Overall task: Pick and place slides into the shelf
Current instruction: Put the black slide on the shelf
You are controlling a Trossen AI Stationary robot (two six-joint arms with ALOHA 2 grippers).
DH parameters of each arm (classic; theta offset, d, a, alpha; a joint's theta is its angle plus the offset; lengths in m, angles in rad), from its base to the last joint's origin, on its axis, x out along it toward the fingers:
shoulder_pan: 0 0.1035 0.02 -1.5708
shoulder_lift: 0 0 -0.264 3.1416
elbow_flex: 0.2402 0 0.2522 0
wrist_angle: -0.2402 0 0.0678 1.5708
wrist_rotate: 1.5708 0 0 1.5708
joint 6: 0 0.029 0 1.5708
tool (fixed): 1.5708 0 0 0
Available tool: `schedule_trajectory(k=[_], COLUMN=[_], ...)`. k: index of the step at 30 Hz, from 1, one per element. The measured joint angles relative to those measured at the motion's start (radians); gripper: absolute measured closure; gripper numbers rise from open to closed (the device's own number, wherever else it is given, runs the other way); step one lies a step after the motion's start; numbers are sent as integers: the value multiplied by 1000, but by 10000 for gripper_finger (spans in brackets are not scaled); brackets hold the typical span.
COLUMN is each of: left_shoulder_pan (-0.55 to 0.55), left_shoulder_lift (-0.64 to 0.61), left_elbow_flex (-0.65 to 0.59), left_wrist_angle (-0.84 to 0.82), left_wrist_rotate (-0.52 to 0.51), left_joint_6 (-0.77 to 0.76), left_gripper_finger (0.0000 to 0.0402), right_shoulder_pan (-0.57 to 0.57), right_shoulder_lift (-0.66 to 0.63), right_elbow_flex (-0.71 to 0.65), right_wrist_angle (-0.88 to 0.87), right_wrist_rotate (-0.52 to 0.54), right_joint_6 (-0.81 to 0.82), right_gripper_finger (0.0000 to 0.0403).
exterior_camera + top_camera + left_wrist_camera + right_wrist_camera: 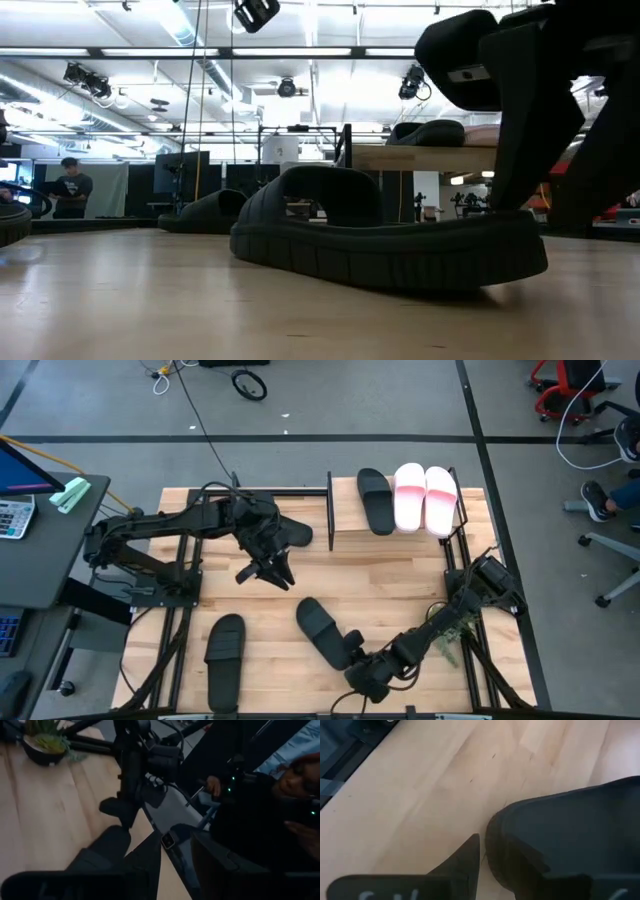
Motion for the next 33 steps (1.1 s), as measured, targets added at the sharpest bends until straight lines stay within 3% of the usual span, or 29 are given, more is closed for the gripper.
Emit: schedule_trajectory(k=[11,19,25,29,33], left_shoulder_pan=[0,0,0,-22,-51], left_shoulder_lift=[0,0,0,1,-2], left_elbow_flex=[0,0,0,-1,-1], left_wrist_angle=[-10,-11,-1,49,88], left_wrist_rotate=[0,0,-25,-86,-103], left_joint_6=[48,52,50,-63,-173], left_gripper_finger=[294,294,294,295,295], right_shoulder_pan=[-21,-44,-44,-45,-45], right_shoulder_lift=[31,31,30,16,-29], right_elbow_flex=[0,-8,-15,-18,-10], right_wrist_angle=[-38,-29,-12,23,36], right_wrist_rotate=[30,-7,-22,-20,67], right_joint_6=[-97,-106,-55,-20,45], right_gripper_finger=[305,309,379,384,390])
